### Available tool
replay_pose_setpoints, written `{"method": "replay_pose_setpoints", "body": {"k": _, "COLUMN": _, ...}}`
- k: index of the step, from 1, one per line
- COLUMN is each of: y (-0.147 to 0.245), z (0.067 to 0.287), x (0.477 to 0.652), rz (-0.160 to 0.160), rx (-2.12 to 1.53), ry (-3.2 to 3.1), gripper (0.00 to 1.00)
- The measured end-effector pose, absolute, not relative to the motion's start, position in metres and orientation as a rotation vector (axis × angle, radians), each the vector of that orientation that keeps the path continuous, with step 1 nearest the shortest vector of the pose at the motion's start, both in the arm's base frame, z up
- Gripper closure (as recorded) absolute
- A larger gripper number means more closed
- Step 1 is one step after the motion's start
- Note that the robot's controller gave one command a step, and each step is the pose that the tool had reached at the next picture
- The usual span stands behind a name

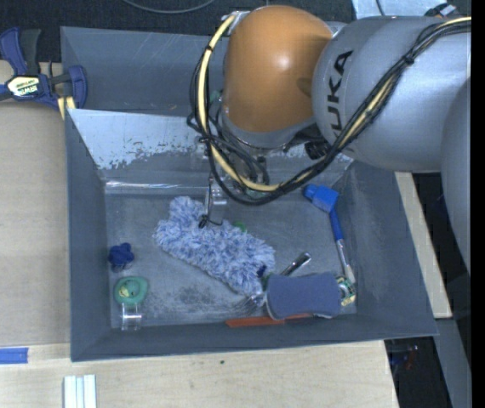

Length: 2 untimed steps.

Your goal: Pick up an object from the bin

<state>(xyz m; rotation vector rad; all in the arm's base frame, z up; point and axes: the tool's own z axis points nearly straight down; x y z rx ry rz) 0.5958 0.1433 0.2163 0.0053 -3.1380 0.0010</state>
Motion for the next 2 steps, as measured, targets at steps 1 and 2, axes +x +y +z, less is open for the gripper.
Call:
{"method": "replay_pose_setpoints", "body": {"k": 1, "y": 0.142, "z": 0.221, "x": 0.597, "rz": -0.002, "rx": 0.0, "ry": -3.145, "gripper": 0.0}}
{"method": "replay_pose_setpoints", "body": {"k": 2, "y": 0.104, "z": 0.103, "x": 0.616, "rz": -0.001, "rx": 0.226, "ry": -3.14, "gripper": 0.0}}
